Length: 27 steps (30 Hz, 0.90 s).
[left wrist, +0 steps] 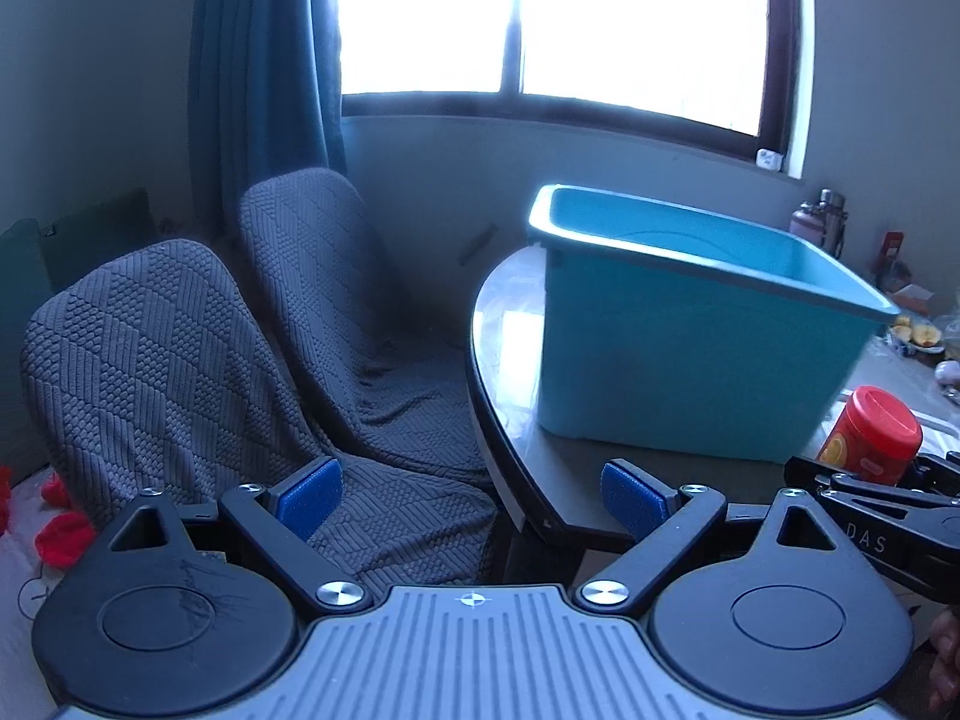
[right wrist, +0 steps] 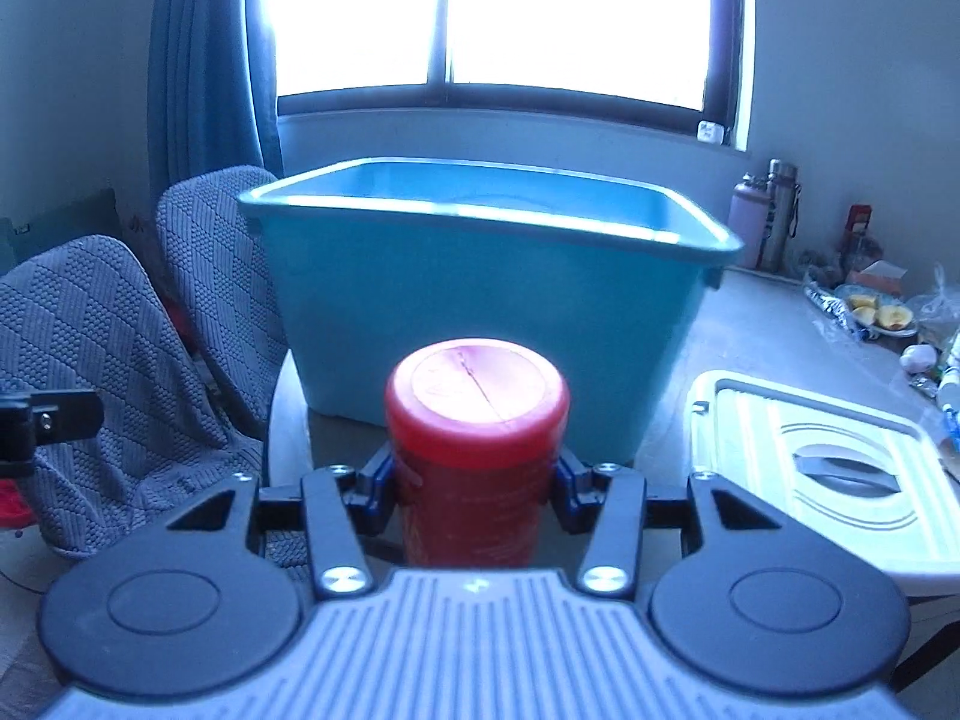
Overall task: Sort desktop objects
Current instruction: 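Grasp the second red canister with the right tool, then lift the red canister with the right tool over the teal bin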
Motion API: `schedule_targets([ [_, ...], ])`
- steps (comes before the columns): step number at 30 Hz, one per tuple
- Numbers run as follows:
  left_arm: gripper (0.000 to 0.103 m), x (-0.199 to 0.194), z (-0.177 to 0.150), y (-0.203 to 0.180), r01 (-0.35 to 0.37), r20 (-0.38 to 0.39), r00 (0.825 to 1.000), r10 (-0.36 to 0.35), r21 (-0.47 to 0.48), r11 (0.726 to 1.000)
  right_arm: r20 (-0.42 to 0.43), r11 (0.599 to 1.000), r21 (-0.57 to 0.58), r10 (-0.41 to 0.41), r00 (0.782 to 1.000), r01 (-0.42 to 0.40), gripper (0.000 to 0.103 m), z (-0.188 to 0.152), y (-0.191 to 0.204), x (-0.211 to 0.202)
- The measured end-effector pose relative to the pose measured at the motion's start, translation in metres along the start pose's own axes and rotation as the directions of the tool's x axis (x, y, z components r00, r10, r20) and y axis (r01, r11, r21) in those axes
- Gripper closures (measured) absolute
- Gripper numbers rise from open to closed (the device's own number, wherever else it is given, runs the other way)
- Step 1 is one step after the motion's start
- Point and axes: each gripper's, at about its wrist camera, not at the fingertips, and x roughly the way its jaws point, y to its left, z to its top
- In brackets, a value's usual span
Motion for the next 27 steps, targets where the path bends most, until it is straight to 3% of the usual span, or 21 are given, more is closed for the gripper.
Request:
schedule_targets([
  [13,0.008,-0.052,0.011,-0.003,0.020,0.052,0.998,-0.021,0.036,0.999,0.034,1.000,0.016,-0.024,0.999,0.024,0.053,0.025,-0.003,-0.055],
  [27,0.008,-0.033,0.058,-0.006,0.035,0.055,0.998,-0.037,0.037,0.999,0.109,0.999,-0.012,-0.042,0.993,0.043,0.053,0.085,-0.006,-0.045],
])
